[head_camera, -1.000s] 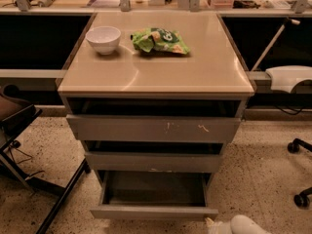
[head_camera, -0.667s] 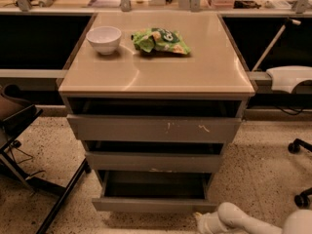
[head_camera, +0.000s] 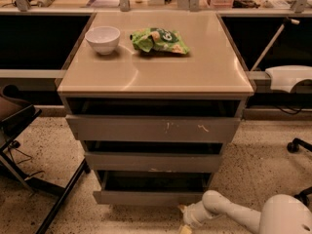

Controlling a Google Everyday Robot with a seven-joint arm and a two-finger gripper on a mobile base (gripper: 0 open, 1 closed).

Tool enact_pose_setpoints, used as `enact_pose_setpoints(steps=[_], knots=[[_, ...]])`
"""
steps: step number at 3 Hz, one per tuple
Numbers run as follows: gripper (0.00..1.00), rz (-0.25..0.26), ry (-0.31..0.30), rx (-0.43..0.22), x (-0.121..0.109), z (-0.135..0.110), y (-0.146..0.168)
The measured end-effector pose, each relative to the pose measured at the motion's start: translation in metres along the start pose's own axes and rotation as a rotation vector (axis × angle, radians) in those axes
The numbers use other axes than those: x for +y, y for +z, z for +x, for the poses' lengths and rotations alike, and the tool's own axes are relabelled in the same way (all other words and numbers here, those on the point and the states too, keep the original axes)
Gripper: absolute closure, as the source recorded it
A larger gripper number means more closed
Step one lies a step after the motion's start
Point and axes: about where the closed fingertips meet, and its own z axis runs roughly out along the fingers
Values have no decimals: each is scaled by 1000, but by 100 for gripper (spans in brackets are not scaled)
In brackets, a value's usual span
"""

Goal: Close bottom drawer

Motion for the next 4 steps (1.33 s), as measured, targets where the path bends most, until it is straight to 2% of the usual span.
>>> enact_pose_setpoints(steps=[1, 2, 3, 4], knots=[[0, 77, -63, -22, 0, -30, -24], [0, 149, -73, -71, -6, -45, -59], [0, 143, -27, -121, -12, -35, -66], [0, 92, 79, -158, -29, -6, -49]])
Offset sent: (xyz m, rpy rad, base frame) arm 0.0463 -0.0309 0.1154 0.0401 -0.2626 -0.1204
